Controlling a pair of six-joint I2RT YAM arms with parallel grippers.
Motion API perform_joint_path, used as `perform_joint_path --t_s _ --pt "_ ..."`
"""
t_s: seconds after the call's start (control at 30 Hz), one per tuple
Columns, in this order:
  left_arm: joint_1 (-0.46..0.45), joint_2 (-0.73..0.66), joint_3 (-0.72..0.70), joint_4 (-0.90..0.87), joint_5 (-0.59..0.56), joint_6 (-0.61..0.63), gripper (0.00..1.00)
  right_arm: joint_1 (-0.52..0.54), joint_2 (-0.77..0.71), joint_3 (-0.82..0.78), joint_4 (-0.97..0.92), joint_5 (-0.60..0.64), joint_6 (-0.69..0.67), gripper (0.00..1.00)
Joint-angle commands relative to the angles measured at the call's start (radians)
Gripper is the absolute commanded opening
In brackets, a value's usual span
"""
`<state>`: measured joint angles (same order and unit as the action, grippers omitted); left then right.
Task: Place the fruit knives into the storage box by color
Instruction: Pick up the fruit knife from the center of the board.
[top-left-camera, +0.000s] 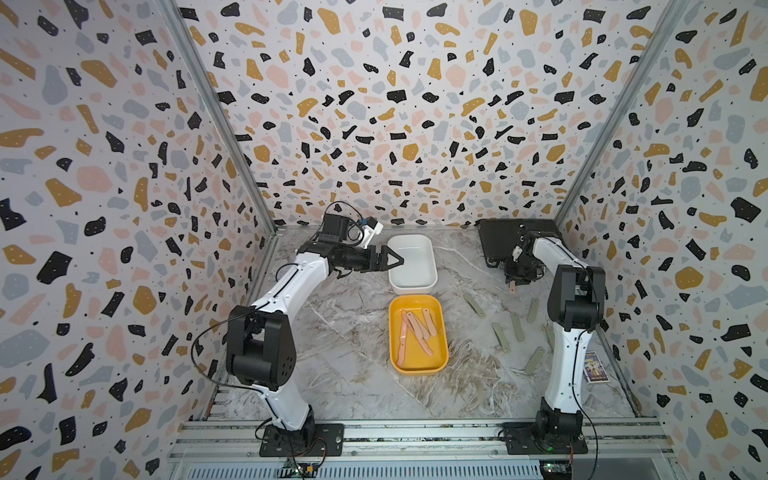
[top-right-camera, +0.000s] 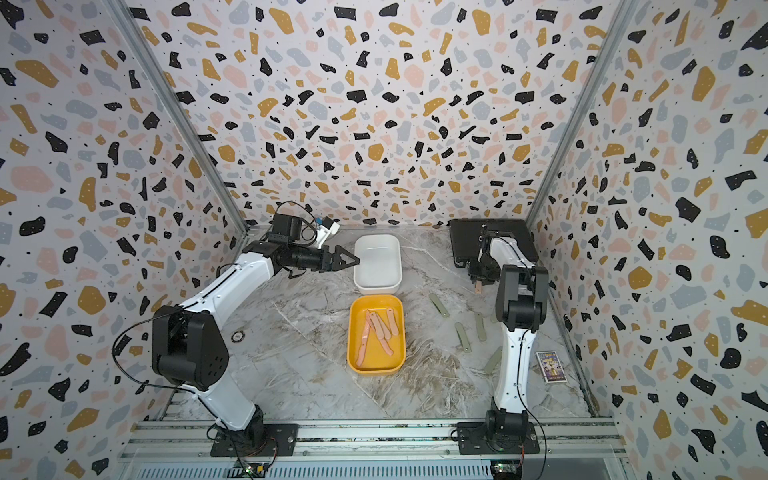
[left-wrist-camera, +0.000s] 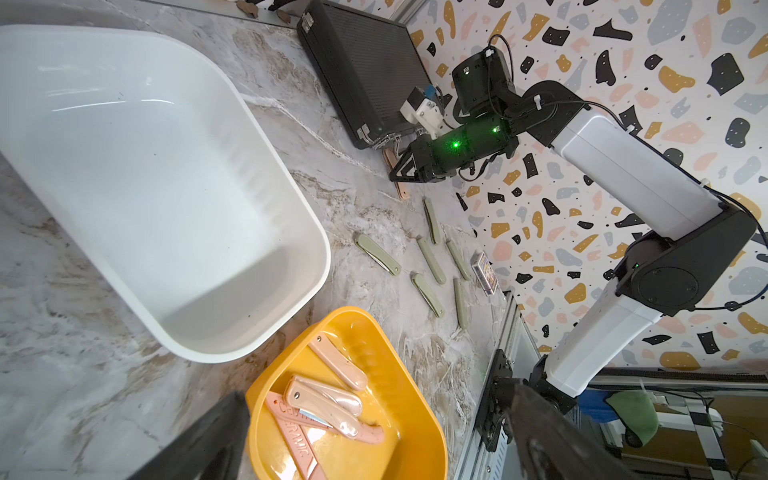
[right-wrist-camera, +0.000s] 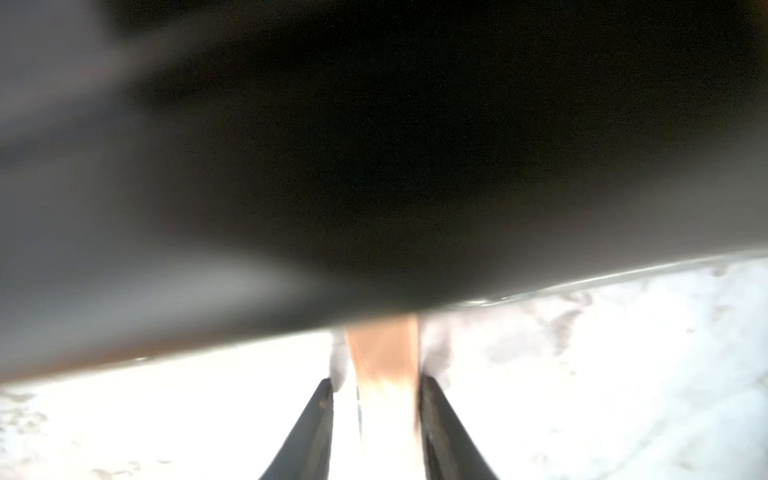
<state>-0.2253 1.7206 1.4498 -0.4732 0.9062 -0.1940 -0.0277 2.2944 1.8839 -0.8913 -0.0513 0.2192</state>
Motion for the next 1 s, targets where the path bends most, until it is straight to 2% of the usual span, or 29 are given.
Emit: perform_joint_path --t_s 0.0,0.3,0.57,0.97 --pt "-0.002 -0.036 -0.010 -0.009 0.007 0.025 0.98 0.018 -0.013 -0.030 -0.060 0.009 -0.009 0.30" --pt "0.004 -0.056 -0.031 -0.015 0.013 0.033 0.98 0.055 -0.053 -0.078 -0.057 0.002 -0.011 0.19" --pt "0.009 -0.088 -0.059 0.004 0.029 0.026 0.98 0.105 -0.109 -0.143 -0.045 -0.030 -0.009 0.18" --pt "-0.001 -0.125 -0.107 0.146 0.018 -0.081 0.99 0.179 -0.172 -0.248 -0.033 -0.035 -0.011 0.18"
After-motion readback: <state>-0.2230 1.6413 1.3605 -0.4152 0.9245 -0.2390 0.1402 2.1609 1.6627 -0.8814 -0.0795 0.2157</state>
